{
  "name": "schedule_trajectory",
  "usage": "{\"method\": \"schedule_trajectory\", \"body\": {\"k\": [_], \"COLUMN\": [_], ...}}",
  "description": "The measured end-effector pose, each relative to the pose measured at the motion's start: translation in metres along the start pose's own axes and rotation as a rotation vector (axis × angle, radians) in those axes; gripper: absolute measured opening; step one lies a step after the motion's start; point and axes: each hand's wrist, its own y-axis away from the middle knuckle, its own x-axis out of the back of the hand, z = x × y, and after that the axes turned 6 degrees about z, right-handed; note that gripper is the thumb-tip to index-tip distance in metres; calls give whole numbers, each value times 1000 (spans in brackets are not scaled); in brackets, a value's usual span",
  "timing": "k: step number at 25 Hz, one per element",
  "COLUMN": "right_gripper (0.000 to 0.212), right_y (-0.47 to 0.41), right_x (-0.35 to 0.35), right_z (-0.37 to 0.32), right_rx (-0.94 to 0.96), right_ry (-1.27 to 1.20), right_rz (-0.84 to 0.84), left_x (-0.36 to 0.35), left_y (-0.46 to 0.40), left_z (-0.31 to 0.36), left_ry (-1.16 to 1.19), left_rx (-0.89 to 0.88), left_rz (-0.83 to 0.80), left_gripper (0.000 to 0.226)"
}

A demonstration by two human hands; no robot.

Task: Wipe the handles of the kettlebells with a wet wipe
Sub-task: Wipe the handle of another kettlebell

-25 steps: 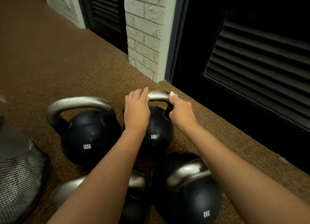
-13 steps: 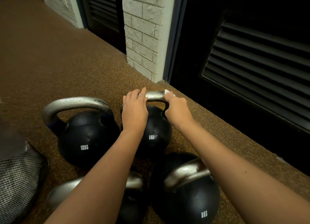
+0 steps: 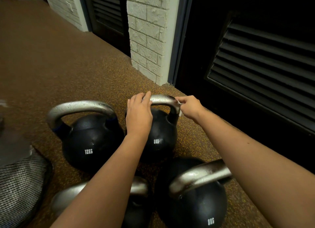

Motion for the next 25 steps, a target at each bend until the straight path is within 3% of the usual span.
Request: {"method": "schedule_trajectory", "body": {"k": [6, 9, 16, 21, 25], "right_gripper": [56, 53, 56, 46, 43], "right_y": [4, 23, 57, 56, 45], "right_x": [-8, -10, -27, -25, -42], "right_z": [-8, -2, -15, -18, -35], "right_rx": [172, 248, 267, 122, 202], "right_ry": [171, 246, 478, 356, 394], "right_rz": [111, 130, 125, 180, 243], "left_x": [-2, -1, -2, -1, -4], "left_y": [0, 0, 0, 0, -1], "left_z": [0, 1, 0, 1, -1], "left_ry": [19, 22, 20, 10, 23], "left_rx": [-8, -16, -10, -6, -19], "left_rz": [31, 33, 34, 29, 48], "left_gripper": [36, 36, 35, 36, 34]}}
